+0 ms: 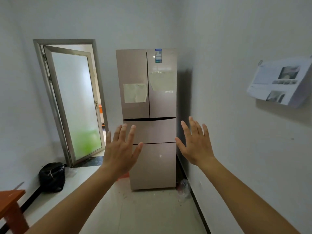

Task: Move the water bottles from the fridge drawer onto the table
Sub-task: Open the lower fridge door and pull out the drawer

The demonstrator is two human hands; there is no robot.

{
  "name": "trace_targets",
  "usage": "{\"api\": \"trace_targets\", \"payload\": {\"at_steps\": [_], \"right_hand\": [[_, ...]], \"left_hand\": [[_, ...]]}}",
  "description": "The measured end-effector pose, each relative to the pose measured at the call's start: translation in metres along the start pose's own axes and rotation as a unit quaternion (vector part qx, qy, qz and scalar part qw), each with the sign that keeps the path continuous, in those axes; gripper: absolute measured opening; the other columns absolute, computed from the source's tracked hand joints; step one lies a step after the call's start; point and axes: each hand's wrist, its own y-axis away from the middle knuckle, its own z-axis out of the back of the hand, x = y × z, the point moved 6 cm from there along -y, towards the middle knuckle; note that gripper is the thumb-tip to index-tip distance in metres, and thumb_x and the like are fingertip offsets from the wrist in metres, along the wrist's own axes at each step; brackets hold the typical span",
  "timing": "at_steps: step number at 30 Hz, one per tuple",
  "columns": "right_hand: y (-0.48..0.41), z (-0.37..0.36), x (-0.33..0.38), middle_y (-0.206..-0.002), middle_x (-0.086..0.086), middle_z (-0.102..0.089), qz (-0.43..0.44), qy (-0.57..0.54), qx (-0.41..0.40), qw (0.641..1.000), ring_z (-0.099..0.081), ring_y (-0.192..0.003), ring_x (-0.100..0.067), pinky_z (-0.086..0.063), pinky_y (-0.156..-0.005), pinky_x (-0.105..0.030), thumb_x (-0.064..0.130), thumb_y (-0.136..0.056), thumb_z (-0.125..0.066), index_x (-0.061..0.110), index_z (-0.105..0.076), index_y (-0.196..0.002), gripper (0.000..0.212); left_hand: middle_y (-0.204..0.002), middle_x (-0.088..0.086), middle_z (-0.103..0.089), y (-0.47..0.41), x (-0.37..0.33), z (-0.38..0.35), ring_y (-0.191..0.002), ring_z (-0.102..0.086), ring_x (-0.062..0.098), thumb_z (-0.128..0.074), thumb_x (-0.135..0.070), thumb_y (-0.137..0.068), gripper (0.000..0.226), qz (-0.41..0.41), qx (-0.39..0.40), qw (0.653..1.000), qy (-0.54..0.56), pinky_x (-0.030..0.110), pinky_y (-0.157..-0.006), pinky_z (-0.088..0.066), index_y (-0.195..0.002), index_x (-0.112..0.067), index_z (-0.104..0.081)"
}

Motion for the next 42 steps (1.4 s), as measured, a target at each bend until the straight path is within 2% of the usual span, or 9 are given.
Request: {"api": "trace_targets", "payload": {"at_steps": [6, 11, 20, 27, 31, 34, 38, 42], "right_hand": [[-0.105, -0.108, 0.013, -0.163, -0.013, -0.022, 0.013, -0.022, 0.031, 0.999, -0.022, -0.150, -0.032, -0.013, -0.120, -0.052, 0.061, -0.097, -0.031, 0.020, -0.026, -0.155, 0.072], [-0.183, -0.202, 0.048, -0.161, -0.015, -0.026, 0.036, -0.020, 0.041, 0.998, -0.028, -0.147, -0.032, -0.017, -0.120, -0.054, 0.061, -0.095, -0.030, 0.018, -0.028, -0.155, 0.073], [-0.314, -0.346, 0.079, -0.164, -0.014, -0.016, 0.015, -0.038, 0.081, 0.996, -0.017, -0.152, -0.030, -0.011, -0.122, -0.050, 0.057, -0.099, -0.035, 0.019, -0.018, -0.158, 0.072], [-0.391, -0.470, 0.066, -0.165, -0.013, -0.016, 0.016, -0.056, 0.118, 0.991, -0.015, -0.152, -0.028, -0.006, -0.123, -0.048, 0.055, -0.101, -0.033, 0.019, -0.014, -0.158, 0.070], [-0.442, -0.549, 0.062, -0.161, -0.014, -0.026, 0.027, -0.072, 0.140, 0.987, -0.024, -0.149, -0.029, -0.014, -0.122, -0.047, 0.054, -0.101, -0.034, 0.016, -0.021, -0.157, 0.069], [-0.479, -0.608, 0.061, -0.156, -0.015, -0.037, 0.041, -0.078, 0.168, 0.982, -0.035, -0.144, -0.030, -0.025, -0.119, -0.046, 0.057, -0.098, -0.023, 0.013, -0.030, -0.155, 0.073], [-0.525, -0.677, 0.069, -0.160, -0.011, -0.030, 0.065, -0.108, 0.207, 0.970, -0.028, -0.147, -0.025, -0.027, -0.118, -0.040, 0.053, -0.102, -0.032, 0.015, -0.023, -0.157, 0.067], [-0.545, -0.736, 0.084, -0.159, -0.008, -0.031, 0.033, -0.155, 0.266, 0.951, -0.030, -0.146, -0.025, -0.035, -0.114, -0.041, 0.053, -0.103, -0.034, 0.015, -0.023, -0.157, 0.067]], "left_hand": [[-0.149, 0.020, -0.044, -0.081, 0.049, -0.081, -0.139, -0.040, 0.038, -0.020, -0.061, -0.097, 0.072, 0.008, 0.002, 1.000, -0.017, 0.060, -0.109, -0.032, -0.149, -0.014, -0.039], [-0.151, 0.018, -0.042, -0.160, 0.108, -0.171, -0.141, -0.037, 0.036, -0.022, -0.060, -0.097, 0.071, 0.019, -0.002, 1.000, -0.015, 0.059, -0.110, -0.031, -0.151, -0.015, -0.036], [-0.152, 0.017, -0.041, -0.315, 0.194, -0.314, -0.143, -0.035, 0.035, -0.019, -0.060, -0.096, 0.073, 0.014, 0.049, 0.999, 0.017, 0.059, -0.111, -0.032, -0.151, -0.016, -0.034], [-0.156, 0.014, -0.035, -0.390, 0.221, -0.449, -0.146, -0.031, 0.032, -0.014, -0.063, -0.095, 0.075, 0.039, 0.088, 0.995, 0.020, 0.057, -0.114, -0.029, -0.153, -0.018, -0.030], [-0.161, 0.010, -0.027, -0.433, 0.233, -0.524, -0.149, -0.023, 0.028, -0.008, -0.064, -0.094, 0.077, 0.075, 0.110, 0.991, 0.019, 0.054, -0.117, -0.024, -0.156, -0.020, -0.021], [-0.164, 0.008, -0.018, -0.464, 0.242, -0.572, -0.151, -0.014, 0.026, -0.008, -0.064, -0.096, 0.075, 0.110, 0.148, 0.983, 0.014, 0.052, -0.120, -0.020, -0.157, -0.020, -0.011], [-0.163, 0.008, -0.019, -0.500, 0.262, -0.623, -0.151, -0.014, 0.025, -0.009, -0.065, -0.095, 0.078, 0.135, 0.164, 0.977, 0.016, 0.049, -0.119, -0.023, -0.157, -0.017, -0.011], [-0.161, 0.009, -0.023, -0.517, 0.286, -0.671, -0.150, -0.018, 0.025, -0.012, -0.067, -0.094, 0.082, 0.166, 0.190, 0.966, 0.064, 0.049, -0.118, -0.026, -0.157, -0.015, -0.013]]}}
